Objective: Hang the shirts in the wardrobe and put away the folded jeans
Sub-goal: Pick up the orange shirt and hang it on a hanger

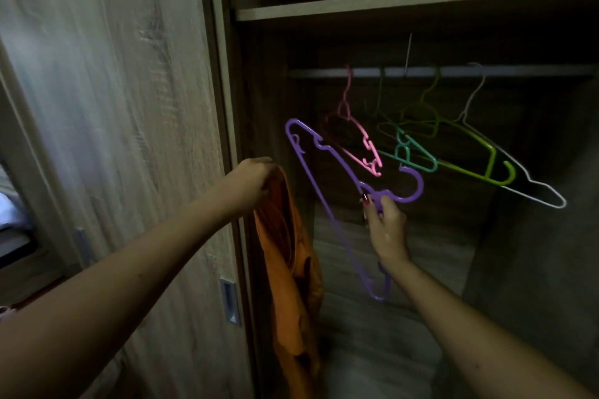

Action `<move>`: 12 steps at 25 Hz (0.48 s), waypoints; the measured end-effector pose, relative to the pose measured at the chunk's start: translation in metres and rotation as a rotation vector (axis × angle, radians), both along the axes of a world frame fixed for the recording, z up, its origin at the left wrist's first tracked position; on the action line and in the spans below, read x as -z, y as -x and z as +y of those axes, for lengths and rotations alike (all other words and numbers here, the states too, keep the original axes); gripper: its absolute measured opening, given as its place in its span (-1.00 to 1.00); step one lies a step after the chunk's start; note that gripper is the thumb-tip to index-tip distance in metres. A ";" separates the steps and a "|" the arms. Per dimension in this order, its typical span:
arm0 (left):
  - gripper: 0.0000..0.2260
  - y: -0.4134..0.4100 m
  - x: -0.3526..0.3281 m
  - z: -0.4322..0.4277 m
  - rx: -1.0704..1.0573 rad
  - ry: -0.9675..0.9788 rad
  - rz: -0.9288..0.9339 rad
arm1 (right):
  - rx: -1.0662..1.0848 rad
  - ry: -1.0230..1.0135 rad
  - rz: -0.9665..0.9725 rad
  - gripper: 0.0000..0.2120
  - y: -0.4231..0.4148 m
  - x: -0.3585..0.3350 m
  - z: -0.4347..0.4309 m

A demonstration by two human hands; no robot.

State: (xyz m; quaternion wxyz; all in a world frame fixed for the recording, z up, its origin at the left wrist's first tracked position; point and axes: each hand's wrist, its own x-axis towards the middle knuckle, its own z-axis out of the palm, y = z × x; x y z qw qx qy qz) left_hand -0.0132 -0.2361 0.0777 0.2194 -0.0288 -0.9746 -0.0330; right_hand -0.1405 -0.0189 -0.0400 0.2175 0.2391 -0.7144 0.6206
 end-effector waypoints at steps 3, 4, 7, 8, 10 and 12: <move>-0.68 0.001 0.003 0.010 0.005 -0.299 -0.079 | -0.173 0.228 -0.103 -0.83 -0.021 -0.019 0.004; -0.66 0.001 0.006 0.013 0.013 -0.434 -0.150 | -0.235 0.314 -0.113 -0.83 -0.031 -0.029 0.003; -0.62 0.003 0.015 0.027 0.064 -0.686 -0.344 | -0.338 0.450 -0.027 -0.87 -0.060 -0.060 -0.006; -0.61 0.003 0.017 0.032 0.078 -0.755 -0.386 | -0.349 0.454 0.017 -0.87 -0.068 -0.066 -0.011; -0.60 0.004 0.020 0.040 0.121 -0.885 -0.438 | -0.367 0.428 0.072 -0.85 -0.078 -0.069 -0.018; -0.59 0.003 0.016 0.039 0.162 -0.971 -0.449 | -0.376 0.353 0.067 -0.84 -0.078 -0.060 -0.019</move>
